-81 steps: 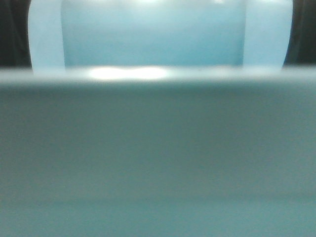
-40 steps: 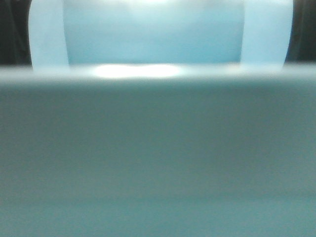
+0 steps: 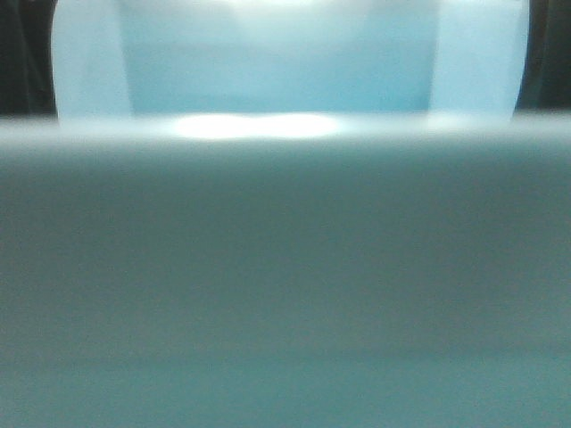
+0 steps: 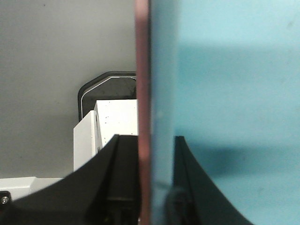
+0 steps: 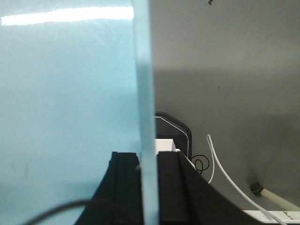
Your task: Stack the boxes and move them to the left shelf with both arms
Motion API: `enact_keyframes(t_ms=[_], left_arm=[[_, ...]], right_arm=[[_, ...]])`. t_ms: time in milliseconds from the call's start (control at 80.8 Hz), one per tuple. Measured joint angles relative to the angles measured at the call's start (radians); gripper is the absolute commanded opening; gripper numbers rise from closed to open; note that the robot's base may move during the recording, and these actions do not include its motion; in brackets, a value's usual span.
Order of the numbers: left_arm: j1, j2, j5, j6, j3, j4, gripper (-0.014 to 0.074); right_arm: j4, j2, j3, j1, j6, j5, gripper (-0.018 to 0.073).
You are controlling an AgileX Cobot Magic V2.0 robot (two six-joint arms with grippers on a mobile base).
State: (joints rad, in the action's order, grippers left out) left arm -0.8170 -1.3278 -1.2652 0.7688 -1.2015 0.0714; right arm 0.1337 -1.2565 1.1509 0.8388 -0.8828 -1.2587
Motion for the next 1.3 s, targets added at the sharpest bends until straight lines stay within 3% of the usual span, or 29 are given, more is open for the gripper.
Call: enact_keyframes(t_ms=[1299], left_arm=[[0.0, 0.0, 0.0, 0.0, 0.0, 0.0, -0.0007]], right_arm=[[0.001, 0.0, 0.0, 0.0, 0.0, 0.0, 0.0057]])
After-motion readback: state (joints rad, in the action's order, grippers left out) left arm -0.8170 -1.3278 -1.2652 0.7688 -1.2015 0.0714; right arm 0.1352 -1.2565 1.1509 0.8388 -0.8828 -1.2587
